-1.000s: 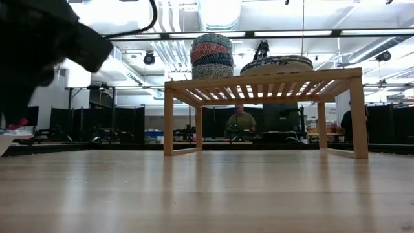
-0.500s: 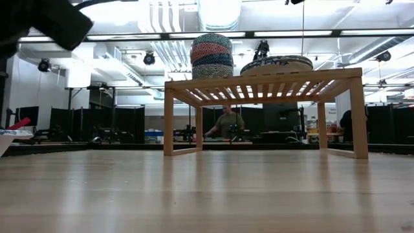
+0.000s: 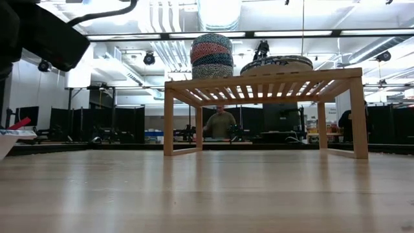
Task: Place and stack bowls onto a shelf
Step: Stack the white pattern bowl on top of the other white pattern bowl
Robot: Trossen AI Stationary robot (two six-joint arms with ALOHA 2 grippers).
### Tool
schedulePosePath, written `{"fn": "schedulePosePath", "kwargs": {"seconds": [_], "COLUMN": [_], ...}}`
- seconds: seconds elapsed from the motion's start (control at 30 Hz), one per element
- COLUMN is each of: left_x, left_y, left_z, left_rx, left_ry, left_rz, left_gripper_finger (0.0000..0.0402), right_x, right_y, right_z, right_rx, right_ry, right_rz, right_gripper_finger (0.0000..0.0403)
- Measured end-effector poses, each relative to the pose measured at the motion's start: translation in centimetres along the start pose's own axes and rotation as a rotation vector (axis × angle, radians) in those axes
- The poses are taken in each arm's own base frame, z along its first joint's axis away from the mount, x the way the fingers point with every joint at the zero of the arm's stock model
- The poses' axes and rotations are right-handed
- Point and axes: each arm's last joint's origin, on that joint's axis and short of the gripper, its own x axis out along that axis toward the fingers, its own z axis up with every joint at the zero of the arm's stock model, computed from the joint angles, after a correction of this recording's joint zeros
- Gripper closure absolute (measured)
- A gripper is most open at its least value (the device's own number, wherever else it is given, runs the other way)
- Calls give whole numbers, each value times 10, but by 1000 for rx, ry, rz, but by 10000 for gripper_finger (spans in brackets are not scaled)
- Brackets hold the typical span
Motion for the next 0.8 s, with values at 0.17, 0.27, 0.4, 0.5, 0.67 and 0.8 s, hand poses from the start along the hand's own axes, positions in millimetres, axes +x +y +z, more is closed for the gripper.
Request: {"fn": "schedulePosePath", "kwargs": {"seconds": [0.17, 0.27, 0.4, 0.5, 0.67, 0.8], "left_x": [1, -2, -20, -40, -74, -105], "left_y": [1, 0, -5, -7, -12, -21], "left_z": [0, 0, -1, -1, 4, 13], "left_rx": [24, 51, 148, 200, 234, 316], "left_ry": [-3, -3, 3, 3, -108, -264], "left_rz": [11, 7, -7, 11, -1, -75], "left_gripper_finger": [359, 392, 393, 399, 401, 401], "right_x": [0, 0, 0, 2, 9, 11], "right_y": [0, 0, 0, 0, 0, 1], "right_z": [0, -1, -1, 0, -1, -4], "right_rx": [-2, -9, -41, -74, -71, -54], "right_ry": [10, 17, 18, 9, 2, 25], "right_rz": [-23, -22, -22, -24, -26, -22], "right_gripper_finger": [394, 394, 394, 394, 394, 394]}}
